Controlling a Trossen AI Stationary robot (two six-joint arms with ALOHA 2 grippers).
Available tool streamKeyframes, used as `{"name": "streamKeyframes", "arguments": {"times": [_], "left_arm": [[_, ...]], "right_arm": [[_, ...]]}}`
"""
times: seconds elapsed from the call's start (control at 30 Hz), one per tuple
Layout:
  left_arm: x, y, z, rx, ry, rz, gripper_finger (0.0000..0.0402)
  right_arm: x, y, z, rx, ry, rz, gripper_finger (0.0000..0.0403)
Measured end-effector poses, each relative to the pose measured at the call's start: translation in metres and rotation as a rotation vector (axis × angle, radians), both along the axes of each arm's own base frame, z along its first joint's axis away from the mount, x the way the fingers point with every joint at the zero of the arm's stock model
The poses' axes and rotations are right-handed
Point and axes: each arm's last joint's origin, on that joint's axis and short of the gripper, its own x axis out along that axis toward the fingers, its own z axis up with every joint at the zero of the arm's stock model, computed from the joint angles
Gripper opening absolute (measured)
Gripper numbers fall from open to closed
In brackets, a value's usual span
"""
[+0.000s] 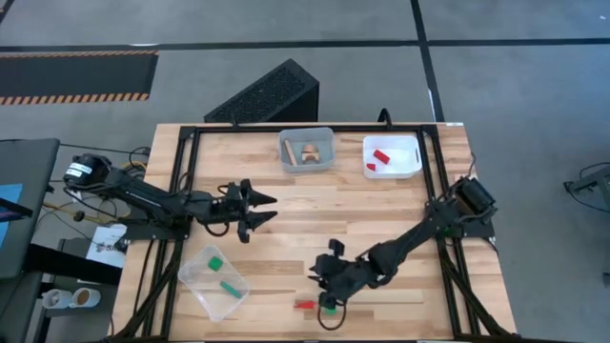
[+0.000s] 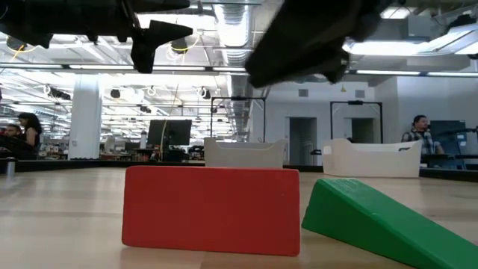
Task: Sort & place blocks by color
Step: Put the green block into the transparent bin
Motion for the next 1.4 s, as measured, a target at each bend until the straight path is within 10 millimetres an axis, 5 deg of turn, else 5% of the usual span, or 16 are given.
{"name": "streamKeyframes", "arguments": {"times": [0.43,0.8,1.1,1.4], "left_arm": [[-0.006,-0.017,0.000,-0.052,-0.001,0.077,0.0201],[-0.009,-0.027,0.000,-0.063,-0.002,0.046,0.0201],[-0.012,-0.036,0.000,-0.070,-0.001,0.006,0.0201],[-0.014,-0.039,0.000,-0.073,0.000,0.020,0.0201]], "right_arm": [[-0.050,0.053,-0.004,0.065,-0.078,-0.216,0.0121],[-0.037,0.080,-0.054,0.110,-0.105,-0.220,0.0121],[-0.038,0.079,-0.055,0.069,-0.077,-0.217,0.0121],[-0.045,0.076,-0.015,0.113,-0.075,-0.218,0.0121]]}}
